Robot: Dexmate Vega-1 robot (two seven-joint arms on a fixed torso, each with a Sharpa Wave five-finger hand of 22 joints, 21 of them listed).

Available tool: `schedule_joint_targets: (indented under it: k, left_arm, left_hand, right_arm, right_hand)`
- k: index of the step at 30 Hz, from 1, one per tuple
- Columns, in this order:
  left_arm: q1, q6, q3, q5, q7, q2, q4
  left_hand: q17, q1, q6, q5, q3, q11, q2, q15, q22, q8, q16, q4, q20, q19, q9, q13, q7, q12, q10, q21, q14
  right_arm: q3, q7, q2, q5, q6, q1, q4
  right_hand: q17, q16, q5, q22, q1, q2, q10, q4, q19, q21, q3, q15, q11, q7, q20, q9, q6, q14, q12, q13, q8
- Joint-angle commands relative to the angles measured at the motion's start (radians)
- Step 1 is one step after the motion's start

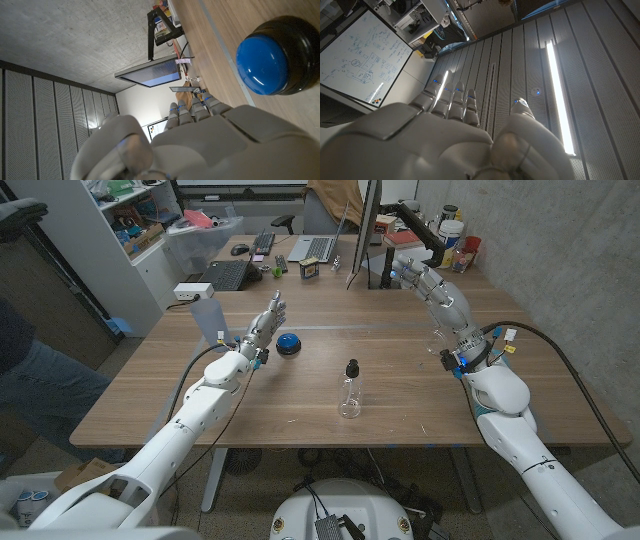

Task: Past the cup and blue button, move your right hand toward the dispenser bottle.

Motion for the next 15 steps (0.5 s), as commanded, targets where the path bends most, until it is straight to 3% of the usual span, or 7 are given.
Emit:
schedule_joint_targets:
  k: [1, 9, 15]
  left_arm:
    - [0.001, 0.002, 0.007, 0.006, 0.008, 0.0, -0.007]
    - [-0.002, 0.01, 0.012, 0.011, 0.01, 0.003, -0.014]
    - [-0.003, 0.016, 0.016, 0.016, 0.009, 0.009, -0.019]
  left_hand:
    - [0.003, 0.007, -0.002, 0.0, -0.008, -0.007, 0.005, 0.002, 0.002, 0.005, 0.006, -0.001, 0.004, 0.002, 0.001, 0.004, 0.0, 0.005, 0.004, 0.005, 0.003]
    - [0.003, 0.008, 0.0, -0.001, -0.009, -0.009, 0.006, 0.002, 0.002, 0.006, 0.006, -0.002, 0.003, 0.002, 0.001, 0.004, -0.001, 0.005, 0.004, 0.005, 0.003]
    - [0.003, 0.009, 0.005, -0.001, -0.01, -0.01, 0.007, 0.002, 0.002, 0.008, 0.006, -0.002, 0.003, 0.002, 0.001, 0.004, -0.005, 0.005, 0.004, 0.005, 0.003]
  right_arm:
    - [0.006, 0.004, -0.013, -0.018, 0.029, -0.009, -0.02]
    - [0.005, 0.006, -0.014, -0.032, 0.053, -0.01, -0.023]
    - [0.006, 0.005, -0.016, -0.046, 0.069, -0.012, -0.026]
  right_hand:
    - [0.002, 0.0, 0.007, 0.003, 0.016, 0.0, 0.011, -0.008, 0.004, -0.003, 0.004, -0.004, -0.009, -0.007, 0.007, 0.004, 0.02, 0.003, 0.002, 0.004, 0.006]
    - [0.002, 0.0, 0.007, 0.004, 0.019, 0.0, 0.014, -0.012, 0.004, -0.003, 0.005, -0.005, -0.015, -0.022, 0.009, 0.004, 0.029, 0.005, 0.003, 0.004, 0.008]
    - [0.002, 0.0, 0.006, 0.004, 0.023, 0.0, 0.02, -0.018, 0.003, -0.003, 0.005, -0.006, -0.034, -0.057, 0.013, 0.004, 0.053, 0.007, 0.004, 0.003, 0.013]
